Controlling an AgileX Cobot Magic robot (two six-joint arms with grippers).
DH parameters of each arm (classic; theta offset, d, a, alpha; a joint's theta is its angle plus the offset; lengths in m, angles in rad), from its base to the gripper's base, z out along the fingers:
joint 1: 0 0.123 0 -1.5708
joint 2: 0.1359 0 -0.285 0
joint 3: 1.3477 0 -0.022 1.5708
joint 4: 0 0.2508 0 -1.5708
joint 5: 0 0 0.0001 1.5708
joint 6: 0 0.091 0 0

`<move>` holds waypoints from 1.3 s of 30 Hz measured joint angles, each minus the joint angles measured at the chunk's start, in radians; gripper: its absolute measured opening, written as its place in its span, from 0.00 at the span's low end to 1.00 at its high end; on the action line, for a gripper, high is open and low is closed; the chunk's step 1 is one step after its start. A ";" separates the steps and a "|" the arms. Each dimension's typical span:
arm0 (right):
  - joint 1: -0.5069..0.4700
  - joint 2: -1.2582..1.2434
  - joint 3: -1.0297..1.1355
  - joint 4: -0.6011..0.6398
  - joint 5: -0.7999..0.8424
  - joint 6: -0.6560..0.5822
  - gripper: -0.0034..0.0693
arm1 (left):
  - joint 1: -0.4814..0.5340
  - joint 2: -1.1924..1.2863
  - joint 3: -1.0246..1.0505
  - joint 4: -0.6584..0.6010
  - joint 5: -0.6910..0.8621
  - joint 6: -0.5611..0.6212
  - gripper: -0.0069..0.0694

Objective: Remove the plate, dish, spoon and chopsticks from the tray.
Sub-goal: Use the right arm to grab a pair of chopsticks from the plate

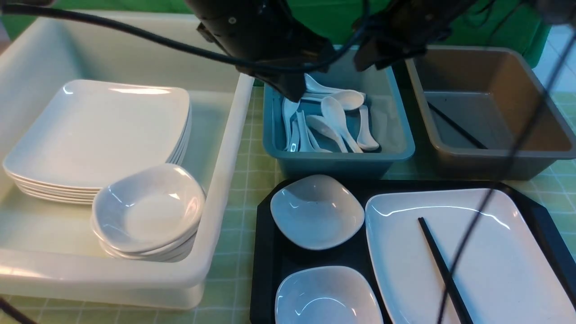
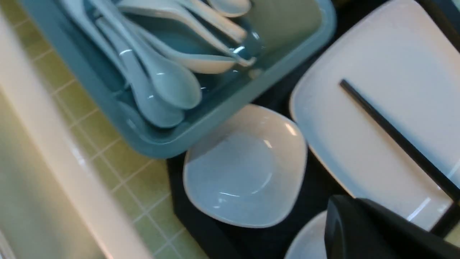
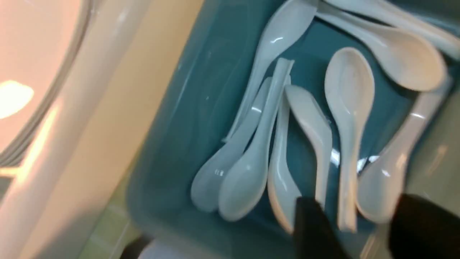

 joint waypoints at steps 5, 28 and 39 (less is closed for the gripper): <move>0.000 -0.390 0.507 -0.153 -0.001 -0.015 0.08 | -0.130 -0.098 0.070 0.007 0.000 0.007 0.07; 0.018 -0.389 1.312 -0.208 -0.424 -0.014 0.67 | -0.301 -0.122 0.451 -0.023 -0.209 -0.063 0.07; 0.019 -0.380 1.303 -0.214 -0.416 -0.020 0.24 | -0.301 -0.122 0.451 -0.023 -0.230 -0.071 0.07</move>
